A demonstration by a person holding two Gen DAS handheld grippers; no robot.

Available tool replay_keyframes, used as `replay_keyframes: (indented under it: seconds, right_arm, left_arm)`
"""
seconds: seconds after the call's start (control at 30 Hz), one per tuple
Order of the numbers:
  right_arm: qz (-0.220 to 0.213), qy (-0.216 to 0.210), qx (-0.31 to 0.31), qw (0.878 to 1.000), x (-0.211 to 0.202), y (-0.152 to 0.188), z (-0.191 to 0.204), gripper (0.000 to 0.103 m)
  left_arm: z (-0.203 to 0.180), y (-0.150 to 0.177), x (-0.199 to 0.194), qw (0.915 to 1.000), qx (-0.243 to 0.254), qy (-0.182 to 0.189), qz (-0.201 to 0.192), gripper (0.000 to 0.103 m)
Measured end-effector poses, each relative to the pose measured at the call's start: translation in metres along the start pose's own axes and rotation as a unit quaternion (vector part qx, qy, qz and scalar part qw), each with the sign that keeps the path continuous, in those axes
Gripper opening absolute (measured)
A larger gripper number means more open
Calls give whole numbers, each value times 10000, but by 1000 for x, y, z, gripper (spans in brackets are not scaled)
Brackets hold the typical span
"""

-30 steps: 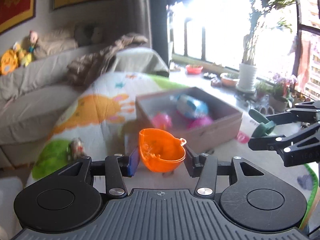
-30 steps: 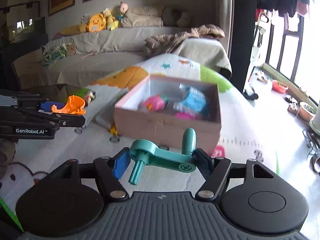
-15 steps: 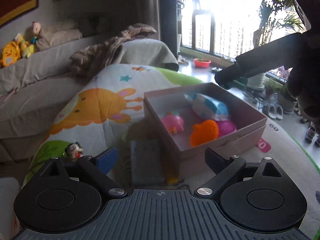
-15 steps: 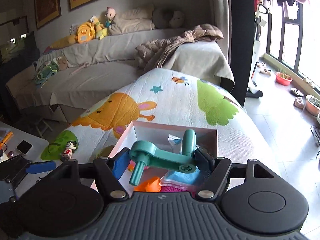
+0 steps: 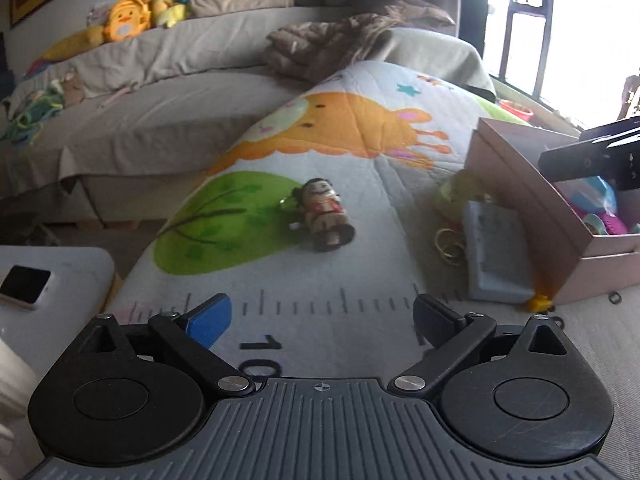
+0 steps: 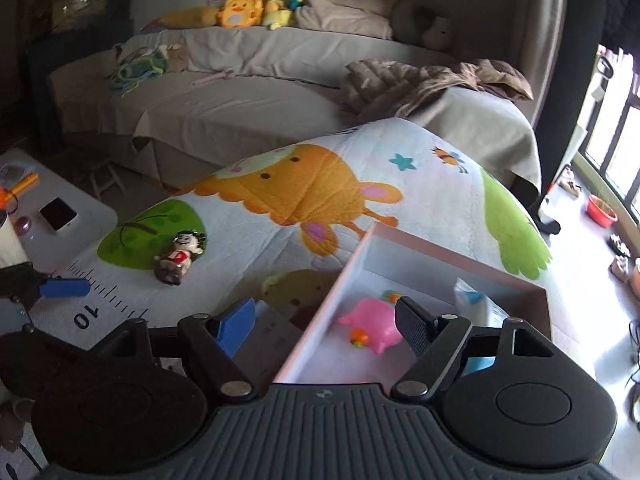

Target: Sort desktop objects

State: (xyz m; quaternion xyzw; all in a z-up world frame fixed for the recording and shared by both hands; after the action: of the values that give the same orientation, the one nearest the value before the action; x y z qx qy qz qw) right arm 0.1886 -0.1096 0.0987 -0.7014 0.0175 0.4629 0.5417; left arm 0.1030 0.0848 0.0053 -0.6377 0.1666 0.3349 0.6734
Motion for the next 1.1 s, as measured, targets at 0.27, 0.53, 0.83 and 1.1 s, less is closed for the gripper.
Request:
replay_keyframes:
  seconds: [0.27,0.53,0.83,1.1]
  right_arm:
    - [613,463,-797,9939,75,-17,42,40]
    - [1080,308,-744,9909,85,4,50,35]
    - [1167,-425,-630,9902,23,51,69,36]
    - [560,-385,-457,9966,-31,93,57,49]
  left_arm:
    - [18,4,-1,9999,-103,22,19,101]
    - [27,7,1,9998,-207,38,32,101]
    - [17,3,3,9999,-141,60,44,101]
    - [-6,-4,10,9998,113,116,102,101]
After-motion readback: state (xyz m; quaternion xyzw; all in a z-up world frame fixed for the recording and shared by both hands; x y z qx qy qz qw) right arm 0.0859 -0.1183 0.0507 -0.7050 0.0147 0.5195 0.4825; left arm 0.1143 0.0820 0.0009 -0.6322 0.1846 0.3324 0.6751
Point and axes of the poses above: each gripper's, at about its wrist camera, not at the fingertips, and x roughly the way its jaws point, z to its left, y to its underside, the point moved 3 cm from there along x, roughly the way its jaws point, and after that the axes turned 11 degrees about -y, right-handed, at the moved point
